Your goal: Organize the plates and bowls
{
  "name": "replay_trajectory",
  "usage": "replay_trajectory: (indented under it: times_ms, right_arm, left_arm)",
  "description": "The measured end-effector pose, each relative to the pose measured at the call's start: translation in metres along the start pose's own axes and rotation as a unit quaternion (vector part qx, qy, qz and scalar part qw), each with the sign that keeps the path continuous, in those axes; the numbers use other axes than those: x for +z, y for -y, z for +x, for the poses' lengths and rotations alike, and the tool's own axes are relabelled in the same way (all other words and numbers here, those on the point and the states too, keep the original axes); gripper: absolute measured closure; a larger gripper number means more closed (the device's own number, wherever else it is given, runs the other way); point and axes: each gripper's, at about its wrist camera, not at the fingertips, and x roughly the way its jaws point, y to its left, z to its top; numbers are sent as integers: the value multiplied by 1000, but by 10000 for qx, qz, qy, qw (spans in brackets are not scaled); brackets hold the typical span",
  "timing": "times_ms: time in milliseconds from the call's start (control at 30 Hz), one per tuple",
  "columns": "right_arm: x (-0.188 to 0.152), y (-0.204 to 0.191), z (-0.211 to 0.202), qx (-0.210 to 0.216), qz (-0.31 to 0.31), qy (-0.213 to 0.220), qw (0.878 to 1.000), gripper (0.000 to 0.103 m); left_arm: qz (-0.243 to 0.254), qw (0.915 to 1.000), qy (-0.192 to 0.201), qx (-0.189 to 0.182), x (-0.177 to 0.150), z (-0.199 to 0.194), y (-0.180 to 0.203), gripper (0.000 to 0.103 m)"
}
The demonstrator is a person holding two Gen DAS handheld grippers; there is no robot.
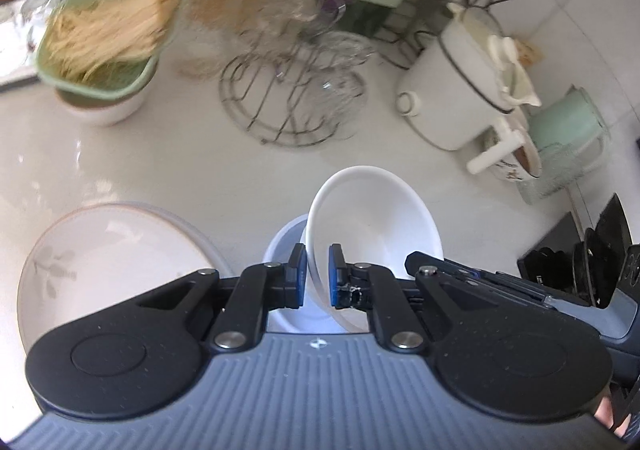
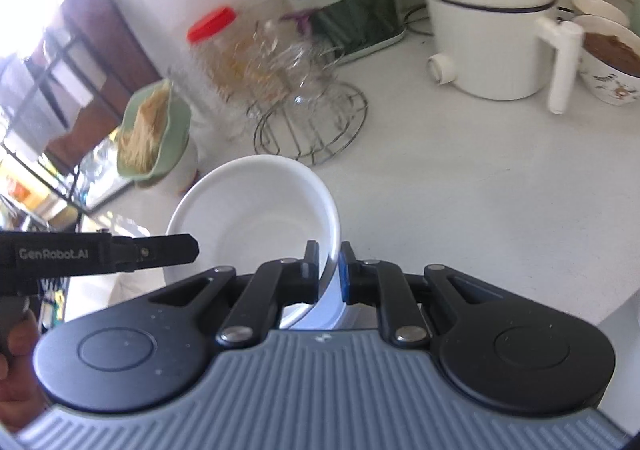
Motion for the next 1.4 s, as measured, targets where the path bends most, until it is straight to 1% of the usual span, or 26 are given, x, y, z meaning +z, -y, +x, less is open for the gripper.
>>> replay_trajectory:
  times_ms: [67, 300, 333, 367, 400, 433, 467, 500, 633, 700, 867, 933, 967, 1033, 1133, 1167, 1200, 1233, 1267, 1300, 1333, 1400]
  right_arm:
    - [-1, -2, 6, -10, -36, -125, 9999, 89]
    - [-9, -5, 23, -47, -98, -467, 9989, 88]
    - [-9, -6, 25, -86, -151, -496, 9986, 87]
    - [-9, -7, 25, -129, -198, -501, 9985, 86]
    - [-8, -6, 25, -149, -207, -490, 9985, 78]
    - [-8, -6, 26, -130, -184, -462, 9987, 63]
    - [-8, -5, 26, -120, -162, -425, 9989, 56]
    - [-7, -4, 27, -124, -158, -386, 9991, 47]
    - [-6, 4, 35, -162, -30, -293, 9994, 48]
    - [-7, 11, 44, -177, 151, -423, 9988, 48]
    - [-12, 24, 63, -92, 522, -582, 9969, 49]
    - [-14, 26, 68, -72, 585, -640, 9962, 54]
    - [-16, 26, 70, -87, 569, -644, 9963, 54]
    - [-18, 27, 72, -168, 569, -668, 9960, 61]
    - [-23, 31, 76, -67, 770, -770, 9940, 69]
    - [-24, 32, 75, -17, 834, -762, 9936, 70]
    - [-25, 33, 75, 19, 870, -757, 9933, 73]
    - [-25, 34, 75, 20, 893, -746, 9932, 74]
    - [-25, 34, 74, -11, 907, -724, 9932, 75]
    - [-25, 33, 72, -33, 907, -706, 9934, 80]
    - [-24, 33, 71, -77, 875, -692, 9937, 83]
    - [-24, 35, 68, -134, 882, -681, 9937, 85]
  left_arm:
    - [-83, 9999, -52, 41, -2, 4, -6, 92]
    - [-18, 9994, -211, 278, -10, 18, -14, 91]
    - [-22, 9992, -212, 328, -10, 19, -15, 90]
    - [-44, 9991, -206, 365, -10, 18, -17, 82]
    - [-80, 9991, -186, 385, -10, 18, -19, 73]
    - [-115, 9990, -165, 406, -11, 17, -21, 69]
    - [-125, 9989, -138, 426, -11, 15, -23, 65]
    - [-116, 9989, -117, 446, -10, 14, -23, 63]
    - [-154, 9986, -135, 495, -10, 14, -27, 63]
    - [-145, 9985, -172, 506, -10, 14, -27, 63]
    - [-75, 9988, -239, 431, -13, 15, -22, 63]
    - [-14, 9989, -276, 386, -14, 15, -18, 63]
    - [27, 9989, -286, 367, -14, 15, -15, 63]
    - [104, 9988, -316, 361, -14, 15, -11, 63]
    - [176, 9987, -356, 323, -13, 17, -5, 63]
    - [152, 9989, -362, 251, -12, 17, -5, 61]
    - [107, 9990, -390, 188, -11, 18, -4, 55]
    - [85, 9989, -430, 147, -10, 20, -4, 53]
    - [83, 9988, -456, 146, -9, 22, -2, 52]
    - [93, 9987, -472, 168, -9, 23, 0, 52]
    - [125, 9986, -483, 177, -8, 25, 2, 52]
    - [173, 9983, -524, 185, -8, 28, 5, 51]
